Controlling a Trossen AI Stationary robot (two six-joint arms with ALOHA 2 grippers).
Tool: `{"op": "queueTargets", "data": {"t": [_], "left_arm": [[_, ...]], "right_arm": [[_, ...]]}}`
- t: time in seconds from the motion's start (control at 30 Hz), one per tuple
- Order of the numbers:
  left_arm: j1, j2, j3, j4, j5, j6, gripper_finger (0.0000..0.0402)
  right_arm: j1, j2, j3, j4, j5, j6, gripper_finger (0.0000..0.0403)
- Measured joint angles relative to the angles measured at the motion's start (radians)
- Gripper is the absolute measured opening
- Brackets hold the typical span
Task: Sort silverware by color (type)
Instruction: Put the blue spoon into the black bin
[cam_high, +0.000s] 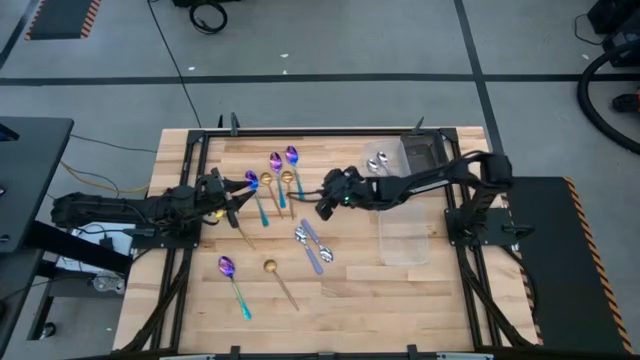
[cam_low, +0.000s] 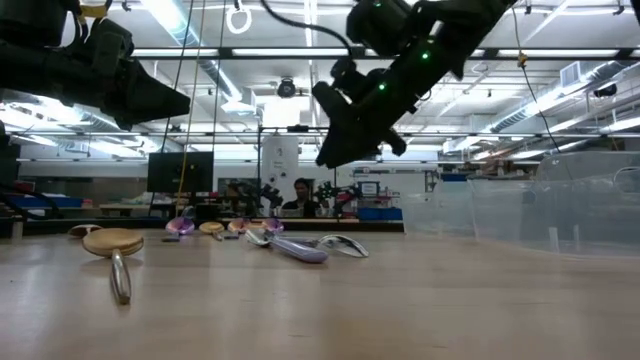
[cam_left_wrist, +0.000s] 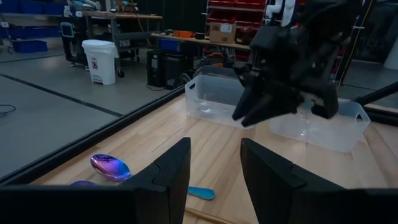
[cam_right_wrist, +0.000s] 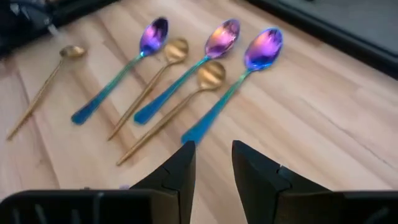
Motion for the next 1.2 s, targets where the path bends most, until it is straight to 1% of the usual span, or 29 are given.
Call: {"op": "queueTargets", "data": {"t": [0.1, 0.33, 0.4, 0.5, 0.67, 0.9, 1.0, 1.13, 1.2], "left_arm": [[0.0, 0.0, 0.0, -0.001, -0.001, 0.0, 0.0148], [0.0, 0.0, 0.0, -0.011, -0.002, 0.002, 0.0148], [0.0, 0.0, 0.0, -0.012, -0.002, 0.002, 0.0148], [0.0, 0.0, 0.0, -0.011, -0.003, 0.002, 0.0148], [0.0, 0.0, 0.0, -0.008, -0.003, 0.002, 0.0148], [-0.001, 0.0, 0.0, -0.044, 0.002, -0.032, 0.0148], [-0.001, 0.0, 0.0, -0.074, 0.039, -0.078, 0.0148], [-0.002, 0.0, 0.0, -0.117, 0.179, -0.154, 0.0148], [-0.001, 0.0, 0.015, -0.177, 0.228, -0.189, 0.0148]], "right_arm": [[0.009, 0.046, 0.053, -0.026, -0.011, -0.019, 0.0114], [0.053, 0.118, 0.204, -0.244, -0.04, -0.051, 0.0114], [0.066, 0.13, 0.234, -0.272, -0.06, -0.064, 0.0114], [0.085, 0.136, 0.259, -0.305, -0.112, -0.068, 0.0114], [0.112, 0.148, 0.273, -0.343, -0.161, -0.008, 0.0114], [0.176, 0.146, 0.273, -0.363, -0.164, 0.044, 0.0114], [0.198, 0.146, 0.273, -0.371, -0.158, 0.054, 0.0114], [0.216, 0.137, 0.273, -0.365, -0.154, 0.06, 0.0114], [0.221, 0.137, 0.273, -0.368, -0.134, 0.061, 0.0114]]}}
